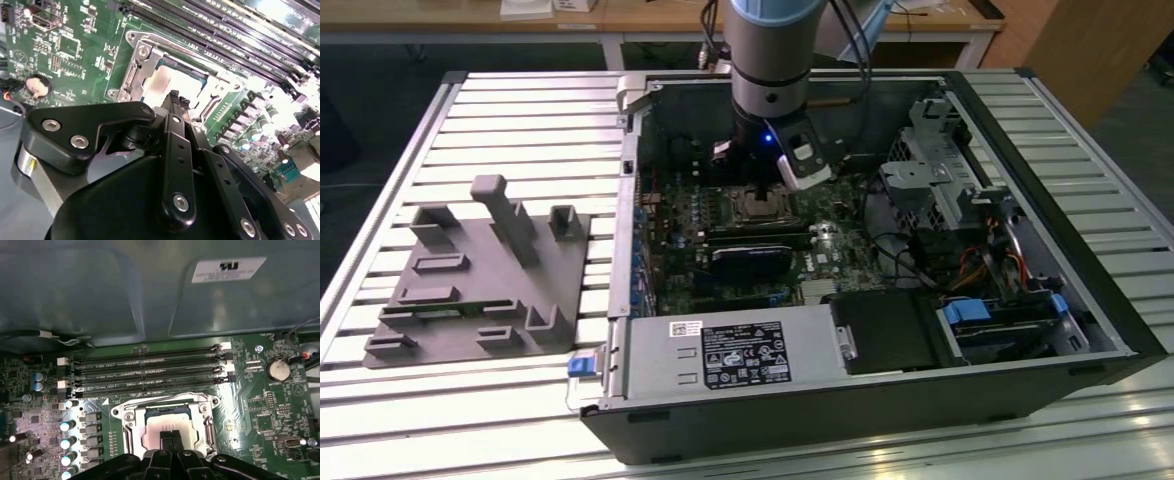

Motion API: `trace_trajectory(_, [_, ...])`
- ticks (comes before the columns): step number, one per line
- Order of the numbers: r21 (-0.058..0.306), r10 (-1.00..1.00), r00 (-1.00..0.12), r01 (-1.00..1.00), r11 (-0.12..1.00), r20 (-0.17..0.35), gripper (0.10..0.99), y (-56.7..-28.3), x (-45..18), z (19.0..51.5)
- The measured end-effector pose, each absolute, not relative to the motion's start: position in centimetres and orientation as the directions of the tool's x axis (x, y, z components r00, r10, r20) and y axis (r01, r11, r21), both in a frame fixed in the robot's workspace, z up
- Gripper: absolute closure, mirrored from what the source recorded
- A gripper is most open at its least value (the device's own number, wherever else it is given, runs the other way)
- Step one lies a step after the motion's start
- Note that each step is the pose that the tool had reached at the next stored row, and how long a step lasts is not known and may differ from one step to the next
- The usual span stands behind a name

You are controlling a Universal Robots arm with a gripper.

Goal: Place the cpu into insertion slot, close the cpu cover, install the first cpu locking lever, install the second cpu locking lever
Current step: 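Install the second cpu locking lever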

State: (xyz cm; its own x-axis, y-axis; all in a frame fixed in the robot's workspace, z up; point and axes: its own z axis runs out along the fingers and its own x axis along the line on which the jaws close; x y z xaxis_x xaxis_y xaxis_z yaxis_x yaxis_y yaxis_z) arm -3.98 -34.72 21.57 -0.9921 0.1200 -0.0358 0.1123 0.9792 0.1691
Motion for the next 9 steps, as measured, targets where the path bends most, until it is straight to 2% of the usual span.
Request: trace_trajectory(9, [0.169,0.119,-0.992,0.111,0.979,-0.038,0.98,-34.7,-3.98,21.7])
